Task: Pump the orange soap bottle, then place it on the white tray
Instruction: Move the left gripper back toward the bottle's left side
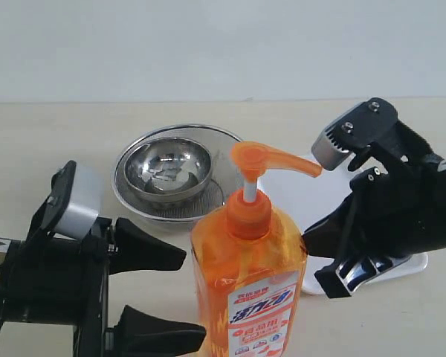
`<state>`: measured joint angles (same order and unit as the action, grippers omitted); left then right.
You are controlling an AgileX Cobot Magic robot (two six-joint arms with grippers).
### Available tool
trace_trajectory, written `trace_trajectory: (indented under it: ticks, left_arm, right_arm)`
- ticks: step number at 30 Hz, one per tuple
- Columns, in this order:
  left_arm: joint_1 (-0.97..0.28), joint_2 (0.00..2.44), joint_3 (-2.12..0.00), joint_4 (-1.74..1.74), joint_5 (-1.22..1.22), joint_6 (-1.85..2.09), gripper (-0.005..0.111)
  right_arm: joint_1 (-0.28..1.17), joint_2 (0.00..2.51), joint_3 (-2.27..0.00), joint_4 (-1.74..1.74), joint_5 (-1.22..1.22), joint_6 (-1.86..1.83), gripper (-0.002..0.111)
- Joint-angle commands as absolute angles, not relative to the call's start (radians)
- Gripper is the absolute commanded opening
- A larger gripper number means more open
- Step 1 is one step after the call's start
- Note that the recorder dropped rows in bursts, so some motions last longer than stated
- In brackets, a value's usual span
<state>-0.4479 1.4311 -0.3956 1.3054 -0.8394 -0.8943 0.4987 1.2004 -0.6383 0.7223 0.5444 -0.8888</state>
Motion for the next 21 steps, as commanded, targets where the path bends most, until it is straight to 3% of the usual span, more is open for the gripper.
trace_trajectory:
  ticks: [1,15,21]
  left_arm:
    - [-0.454,1.441,-0.390,1.285,-0.866,-0.882,0.084]
    - [-0.454,1.474,-0.414,1.227,-0.877,-0.829,0.084]
    - [-0.521,1.522,-0.453,1.193,-0.877,-0.801,0.084]
  right_arm:
    - [0.499,1.197,-0.643,0.748,0.539,-0.896,0.000]
    - [0.499,1.197,-0.643,0.748,0.527,-0.896,0.000]
    - [0.499,1.197,-0.643,0.752,0.527,-0.896,0.000]
